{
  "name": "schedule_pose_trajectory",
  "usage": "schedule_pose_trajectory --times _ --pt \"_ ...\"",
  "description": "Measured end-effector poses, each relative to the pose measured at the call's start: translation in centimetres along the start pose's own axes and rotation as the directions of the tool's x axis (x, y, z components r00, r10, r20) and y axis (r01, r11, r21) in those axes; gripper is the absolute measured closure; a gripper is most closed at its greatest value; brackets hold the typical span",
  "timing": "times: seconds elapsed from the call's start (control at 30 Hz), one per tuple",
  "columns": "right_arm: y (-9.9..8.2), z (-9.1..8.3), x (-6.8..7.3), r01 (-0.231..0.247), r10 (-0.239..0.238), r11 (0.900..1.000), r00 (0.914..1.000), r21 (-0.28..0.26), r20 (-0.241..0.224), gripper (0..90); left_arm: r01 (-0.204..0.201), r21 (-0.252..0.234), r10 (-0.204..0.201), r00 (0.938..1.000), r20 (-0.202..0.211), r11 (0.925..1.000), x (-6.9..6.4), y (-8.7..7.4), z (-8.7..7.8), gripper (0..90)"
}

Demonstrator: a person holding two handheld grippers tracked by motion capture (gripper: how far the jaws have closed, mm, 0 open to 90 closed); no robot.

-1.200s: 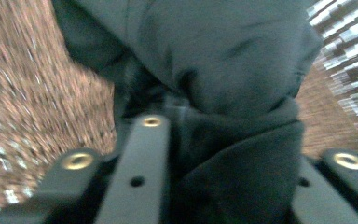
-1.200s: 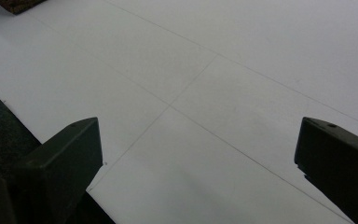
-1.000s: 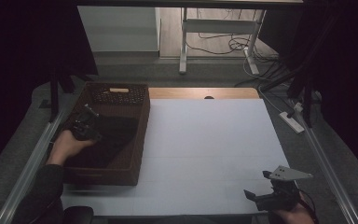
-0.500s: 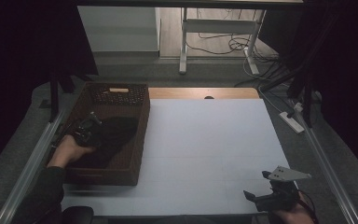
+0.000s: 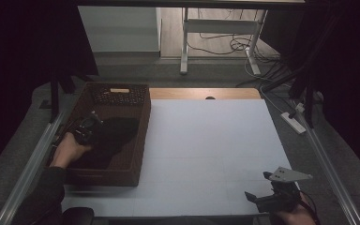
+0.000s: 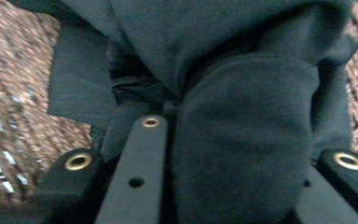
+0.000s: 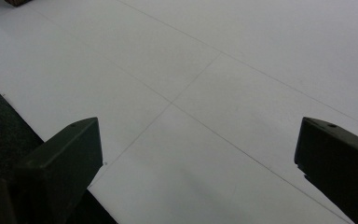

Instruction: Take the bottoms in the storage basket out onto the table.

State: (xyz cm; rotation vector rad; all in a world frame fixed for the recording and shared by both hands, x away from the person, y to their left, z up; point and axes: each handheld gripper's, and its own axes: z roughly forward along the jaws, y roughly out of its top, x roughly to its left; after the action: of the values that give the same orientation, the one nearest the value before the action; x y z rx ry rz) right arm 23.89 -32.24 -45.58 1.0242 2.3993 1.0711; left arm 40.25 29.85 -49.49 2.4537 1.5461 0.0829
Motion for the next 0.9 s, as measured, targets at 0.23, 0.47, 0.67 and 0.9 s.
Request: schedule_pose_trajectory --times 0.23,0.47,0.67,0.9 --pt "0.0 0.0 0.0 -0.004 0.004 1.0000 1.0000 -0.002 -0.001 1.2 -0.011 -0.171 0.016 0.9996 0.024 0.9852 -0.2 -0.4 -2.0 80.2" --pt "0.0 0.0 0.0 -0.005 0.005 1.0000 1.0000 0.000 -0.001 1.2 0.016 -0.383 0.022 0.9952 0.095 0.9237 -0.1 -1.2 -5.4 80.6" --pt "0.0 0.0 0.0 -0.002 0.002 1.0000 1.0000 0.000 0.000 1.2 -0.003 -0.486 0.059 0.9932 0.100 0.8738 -0.7 -1.2 -8.4 80.5" --pt "0.0 0.0 -0.1 -0.006 0.006 1.0000 1.0000 -0.006 0.000 1.2 -0.025 -0.554 0.092 0.9912 0.095 0.8321 -1.4 -0.8 -9.9 80.4"
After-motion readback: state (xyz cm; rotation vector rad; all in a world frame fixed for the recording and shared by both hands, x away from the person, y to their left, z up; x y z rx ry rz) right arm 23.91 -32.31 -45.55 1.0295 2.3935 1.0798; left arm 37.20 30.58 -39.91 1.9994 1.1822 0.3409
